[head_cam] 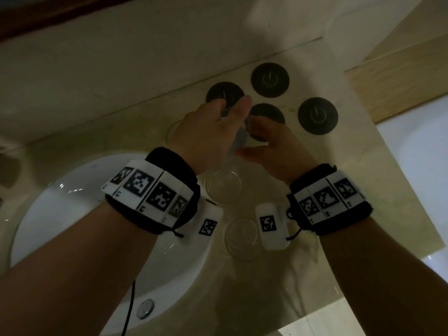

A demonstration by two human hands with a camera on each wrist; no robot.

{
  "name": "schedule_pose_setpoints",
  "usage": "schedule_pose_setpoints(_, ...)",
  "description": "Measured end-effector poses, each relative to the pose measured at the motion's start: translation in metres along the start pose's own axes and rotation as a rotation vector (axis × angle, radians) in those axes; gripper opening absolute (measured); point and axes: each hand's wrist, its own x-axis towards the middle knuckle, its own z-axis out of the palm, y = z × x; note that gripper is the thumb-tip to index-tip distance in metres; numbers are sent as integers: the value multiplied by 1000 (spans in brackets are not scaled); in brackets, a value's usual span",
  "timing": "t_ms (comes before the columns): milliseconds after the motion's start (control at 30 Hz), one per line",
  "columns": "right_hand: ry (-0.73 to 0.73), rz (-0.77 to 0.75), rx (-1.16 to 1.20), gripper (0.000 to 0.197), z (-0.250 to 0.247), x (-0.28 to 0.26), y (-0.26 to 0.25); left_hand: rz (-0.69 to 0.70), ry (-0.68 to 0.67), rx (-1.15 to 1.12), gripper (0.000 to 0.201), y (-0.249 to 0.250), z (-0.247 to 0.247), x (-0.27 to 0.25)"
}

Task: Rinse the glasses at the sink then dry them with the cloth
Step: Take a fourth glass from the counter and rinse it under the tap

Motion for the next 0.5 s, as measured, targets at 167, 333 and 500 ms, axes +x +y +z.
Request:
schedule_pose_setpoints(167, 15, -6, -29, 64, -4, 0, -3, 35, 60, 15, 59, 2, 1, -2)
schedule_pose_setpoints(333, 60, -66, -20, 54, -9, -10, -5, -6, 88, -79, 53, 1, 0, -6)
schedule_pose_setpoints(500, 141, -142, -36, 54, -20, -24, -19, 78, 122, -64, 26, 3, -12, -16)
